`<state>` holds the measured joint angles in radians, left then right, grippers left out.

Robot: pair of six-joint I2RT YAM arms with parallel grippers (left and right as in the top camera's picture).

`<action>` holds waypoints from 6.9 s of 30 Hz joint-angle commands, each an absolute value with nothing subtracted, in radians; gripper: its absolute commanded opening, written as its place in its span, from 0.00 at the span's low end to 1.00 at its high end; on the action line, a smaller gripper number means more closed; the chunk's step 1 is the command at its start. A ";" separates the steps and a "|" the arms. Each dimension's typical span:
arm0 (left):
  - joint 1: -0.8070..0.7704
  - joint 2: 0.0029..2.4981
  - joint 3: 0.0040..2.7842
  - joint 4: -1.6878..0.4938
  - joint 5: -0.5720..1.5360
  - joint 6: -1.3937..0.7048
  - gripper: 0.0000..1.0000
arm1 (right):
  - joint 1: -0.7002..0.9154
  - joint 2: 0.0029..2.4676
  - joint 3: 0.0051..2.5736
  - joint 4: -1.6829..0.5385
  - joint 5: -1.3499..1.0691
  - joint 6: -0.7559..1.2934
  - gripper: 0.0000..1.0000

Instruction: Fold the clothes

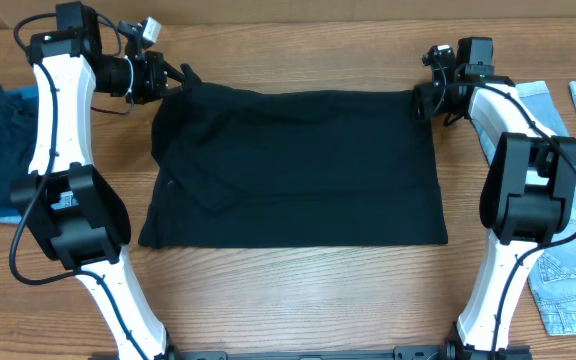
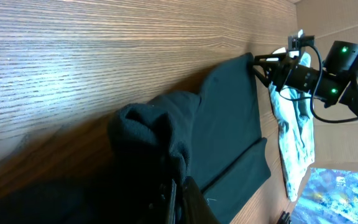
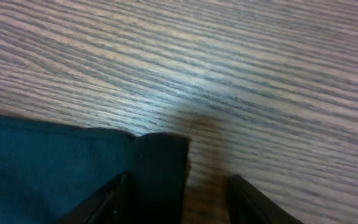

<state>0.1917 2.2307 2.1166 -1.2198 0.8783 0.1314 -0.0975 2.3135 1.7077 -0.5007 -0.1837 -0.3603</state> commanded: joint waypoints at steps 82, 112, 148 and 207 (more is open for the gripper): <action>0.231 2.208 2.135 -1.626 0.592 0.202 0.04 | -0.100 2.115 1.879 -1.221 -0.226 -0.074 0.40; 0.228 2.208 2.135 -1.625 0.595 0.202 0.04 | -0.099 2.289 1.852 -1.156 -0.261 -0.055 0.07; 0.226 2.208 2.135 -1.690 0.514 0.171 0.04 | -0.102 2.265 1.854 -1.502 -0.045 -0.055 0.36; -0.061 2.222 1.895 -1.184 0.240 0.089 0.18 | -0.007 2.222 1.783 -1.355 -0.258 -0.104 0.31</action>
<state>-0.0589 2.2307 1.9469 -1.1805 0.2630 0.0811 -0.0010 2.2406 1.8034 -1.3518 -0.2733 -0.1055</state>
